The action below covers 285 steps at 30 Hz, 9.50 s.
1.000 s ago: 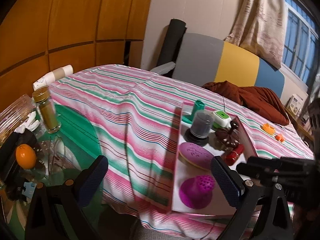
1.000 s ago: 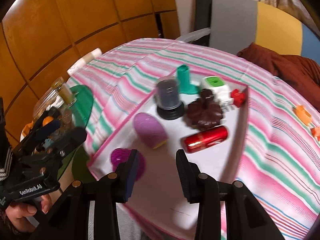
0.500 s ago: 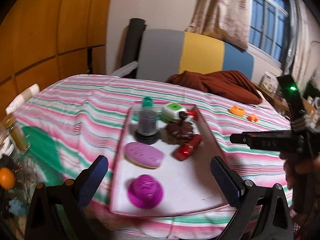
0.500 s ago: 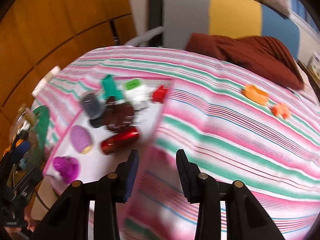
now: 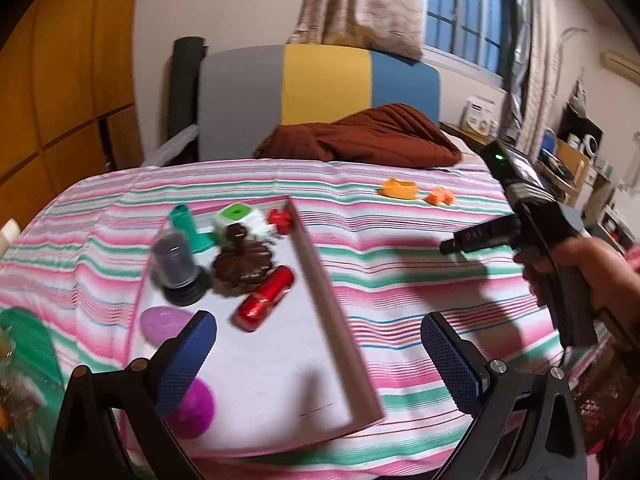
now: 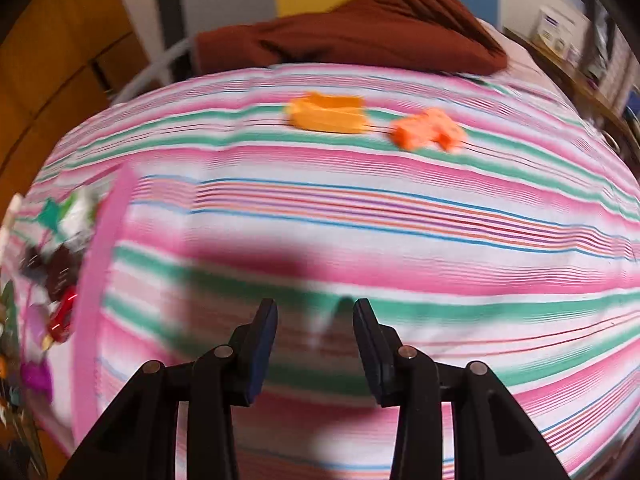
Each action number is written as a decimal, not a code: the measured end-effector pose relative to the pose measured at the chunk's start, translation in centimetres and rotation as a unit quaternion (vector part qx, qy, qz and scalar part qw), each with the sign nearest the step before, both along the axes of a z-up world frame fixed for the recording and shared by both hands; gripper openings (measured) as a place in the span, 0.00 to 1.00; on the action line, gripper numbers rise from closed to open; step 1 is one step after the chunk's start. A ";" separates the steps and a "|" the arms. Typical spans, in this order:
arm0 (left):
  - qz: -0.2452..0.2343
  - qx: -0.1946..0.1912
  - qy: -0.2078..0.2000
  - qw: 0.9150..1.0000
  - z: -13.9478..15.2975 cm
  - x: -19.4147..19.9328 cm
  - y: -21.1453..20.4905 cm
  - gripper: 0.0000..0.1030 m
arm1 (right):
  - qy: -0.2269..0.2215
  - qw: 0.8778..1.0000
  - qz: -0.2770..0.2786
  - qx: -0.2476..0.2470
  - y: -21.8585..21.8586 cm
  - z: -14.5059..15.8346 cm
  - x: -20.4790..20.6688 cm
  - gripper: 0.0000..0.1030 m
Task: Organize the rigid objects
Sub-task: 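Move both tools back toward the orange blocks and chute piece, then grasp the orange chute piece with left tool while right reaches for orange blocks, then grasp the orange cube blocks with right tool while left holds chute piece, then carry the orange chute piece onto the tray and open left tool, then carry the orange cube blocks to the tray and lower them beside the chute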
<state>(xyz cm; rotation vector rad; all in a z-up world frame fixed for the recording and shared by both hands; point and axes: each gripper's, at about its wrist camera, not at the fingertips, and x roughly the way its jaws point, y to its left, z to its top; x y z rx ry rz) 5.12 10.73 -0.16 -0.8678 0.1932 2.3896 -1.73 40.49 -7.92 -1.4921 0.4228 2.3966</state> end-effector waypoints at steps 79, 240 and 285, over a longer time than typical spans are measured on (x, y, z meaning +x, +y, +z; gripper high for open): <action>-0.119 -0.082 -0.013 0.989 -7.6 -11.5 23.5 0.26 | 0.108 0.973 -0.166 -0.117 16.2 0.3 0.1 0.41; 0.179 0.018 -0.006 0.984 -2.6 -1.2 -8.5 1.00 | 0.106 0.982 0.150 -0.053 -14.0 5.0 4.8 0.43; 0.234 -0.040 0.009 0.971 -2.8 -1.4 -10.6 1.00 | 0.045 0.962 0.256 0.087 -21.8 3.4 2.4 0.44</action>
